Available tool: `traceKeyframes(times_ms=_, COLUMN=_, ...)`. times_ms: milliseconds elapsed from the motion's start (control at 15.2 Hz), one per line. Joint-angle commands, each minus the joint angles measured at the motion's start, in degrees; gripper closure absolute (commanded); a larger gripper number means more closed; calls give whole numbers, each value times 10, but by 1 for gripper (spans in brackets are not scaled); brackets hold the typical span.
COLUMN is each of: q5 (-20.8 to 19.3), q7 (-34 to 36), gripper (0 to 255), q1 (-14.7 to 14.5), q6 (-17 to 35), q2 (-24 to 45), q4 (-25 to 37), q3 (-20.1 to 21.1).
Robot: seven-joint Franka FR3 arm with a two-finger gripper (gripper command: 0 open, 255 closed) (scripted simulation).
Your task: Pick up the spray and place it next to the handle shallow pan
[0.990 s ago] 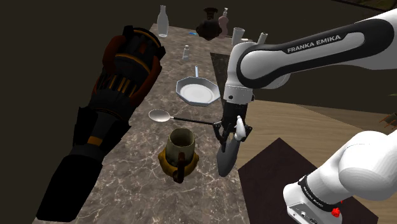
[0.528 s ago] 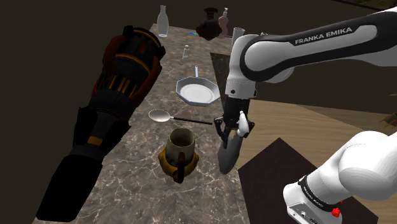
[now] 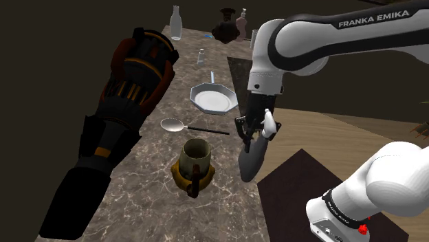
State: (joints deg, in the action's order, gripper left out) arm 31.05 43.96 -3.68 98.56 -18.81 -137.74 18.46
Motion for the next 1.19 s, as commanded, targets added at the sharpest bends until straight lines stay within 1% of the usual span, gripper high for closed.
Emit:
traceKeyframes(times_ms=0, q5=-2, q7=6, gripper=255, q1=1, q6=-17, q2=-5, q4=12, q3=-3)
traceKeyframes(times_ms=1122, q5=-11, q7=51, gripper=255, q1=4, q6=-141, q2=-35, q4=114, q3=-23)
